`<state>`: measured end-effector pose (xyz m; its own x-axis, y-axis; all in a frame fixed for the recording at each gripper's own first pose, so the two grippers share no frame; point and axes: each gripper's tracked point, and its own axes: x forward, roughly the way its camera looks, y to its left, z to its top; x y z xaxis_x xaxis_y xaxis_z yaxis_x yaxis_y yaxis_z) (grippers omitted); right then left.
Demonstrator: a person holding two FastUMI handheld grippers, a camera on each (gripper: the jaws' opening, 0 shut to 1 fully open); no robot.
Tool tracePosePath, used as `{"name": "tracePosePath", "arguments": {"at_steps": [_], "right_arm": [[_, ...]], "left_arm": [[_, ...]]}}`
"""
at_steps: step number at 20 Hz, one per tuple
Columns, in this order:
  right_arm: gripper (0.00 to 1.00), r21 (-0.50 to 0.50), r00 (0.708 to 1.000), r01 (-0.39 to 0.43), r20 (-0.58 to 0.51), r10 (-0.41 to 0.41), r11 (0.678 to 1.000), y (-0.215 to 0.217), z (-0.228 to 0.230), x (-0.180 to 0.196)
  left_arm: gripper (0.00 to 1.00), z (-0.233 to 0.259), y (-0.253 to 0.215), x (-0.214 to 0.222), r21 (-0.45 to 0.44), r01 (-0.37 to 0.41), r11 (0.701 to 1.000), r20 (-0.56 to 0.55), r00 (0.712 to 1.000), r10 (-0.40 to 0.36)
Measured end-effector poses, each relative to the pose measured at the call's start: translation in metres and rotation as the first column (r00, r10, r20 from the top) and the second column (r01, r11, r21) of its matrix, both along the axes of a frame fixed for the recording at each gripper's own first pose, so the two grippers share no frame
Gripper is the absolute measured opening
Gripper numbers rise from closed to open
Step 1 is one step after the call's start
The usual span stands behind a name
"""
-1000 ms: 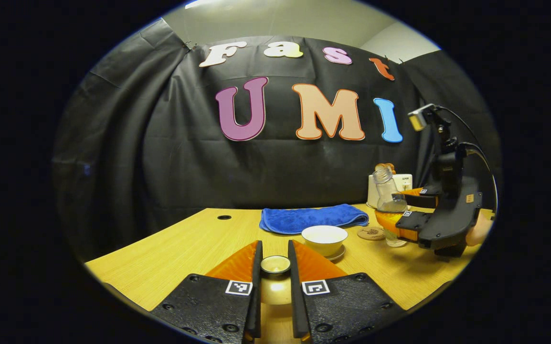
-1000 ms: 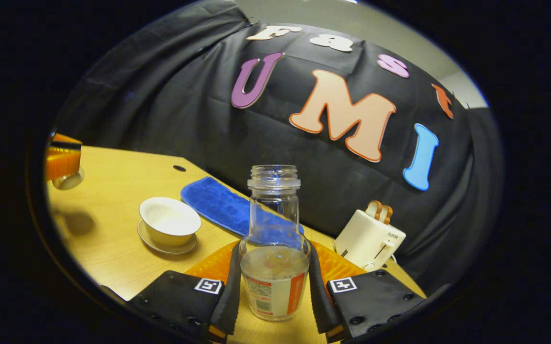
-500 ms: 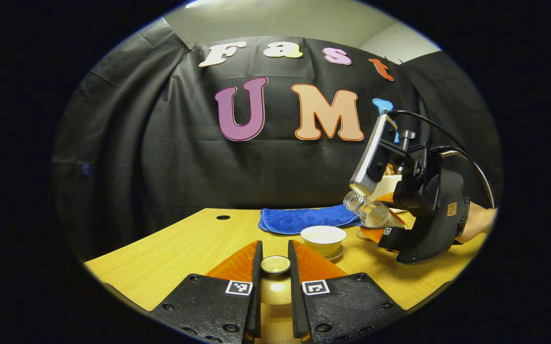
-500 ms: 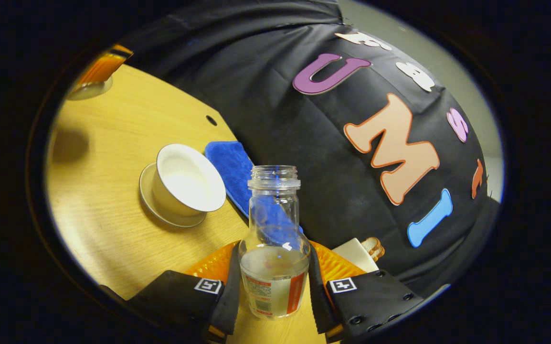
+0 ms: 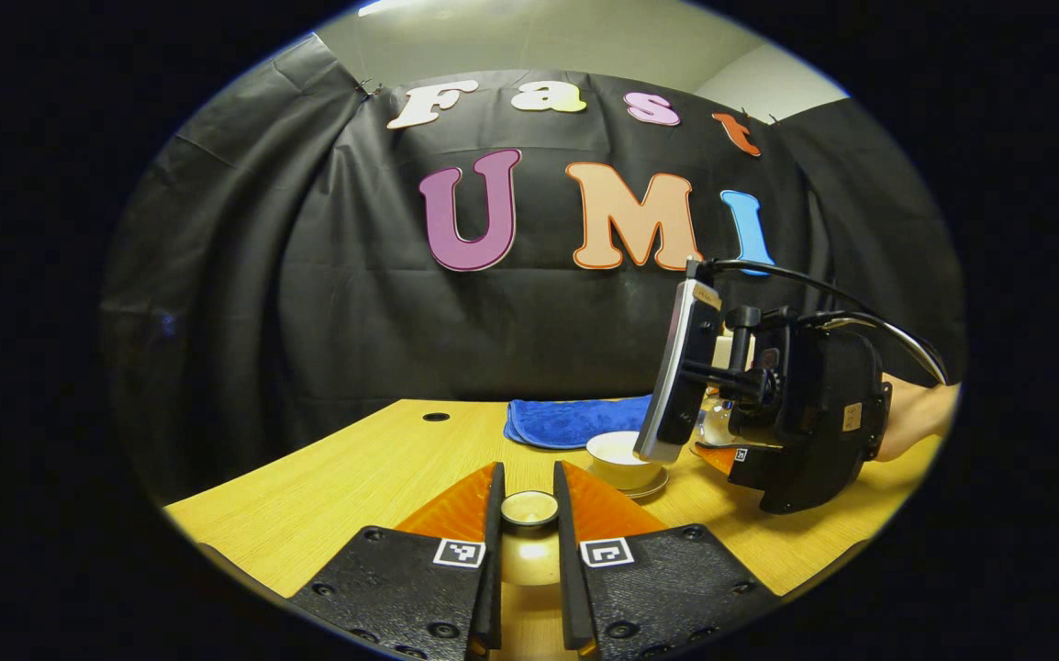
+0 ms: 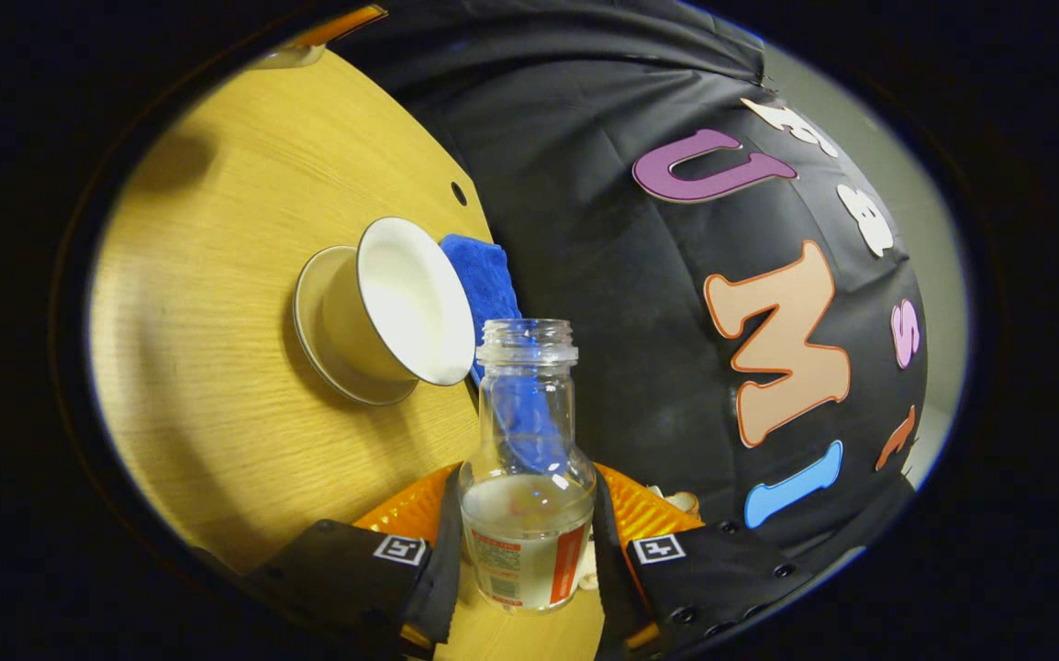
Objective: Open the teacup lid with one hand, grasp the water bottle and pour water into the teacup with the other hand; after pouring, place the water bottle on the coaster and then close the teacup lid.
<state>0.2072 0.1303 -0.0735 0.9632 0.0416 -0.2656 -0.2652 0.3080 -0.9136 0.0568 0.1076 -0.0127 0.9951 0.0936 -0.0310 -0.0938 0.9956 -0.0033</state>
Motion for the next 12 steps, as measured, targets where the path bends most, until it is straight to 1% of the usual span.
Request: {"name": "tracePosePath", "arguments": {"at_steps": [3,6,10,11,12], "right_arm": [[0.66,-0.09,1.0,-0.022,0.02,0.024,0.996,0.001,0.004,0.0],[0.66,-0.156,0.999,-0.034,0.032,0.039,0.987,0.0,0.005,0.01],[0.66,-0.207,0.998,-0.042,0.027,0.049,0.977,-0.003,0.003,0.01],[0.66,-0.218,0.998,-0.045,0.023,0.052,0.975,-0.005,0.004,0.009],[0.66,-0.23,0.998,-0.052,0.02,0.058,0.972,-0.003,0.003,0.01]], "left_arm": [[0.23,0.001,0.0,0.001,0.0,0.0,1.0,0.0,1.0,0.0],[0.23,0.0,0.0,0.0,0.0,0.0,1.0,0.0,1.0,0.0],[0.23,0.001,0.0,0.001,-0.002,0.0,1.0,-0.001,1.0,0.0],[0.26,0.0,0.0,0.002,-0.002,0.001,1.0,-0.001,1.0,-0.001],[0.26,0.001,0.0,0.001,-0.002,0.001,1.0,-0.001,1.0,-0.001]]}}
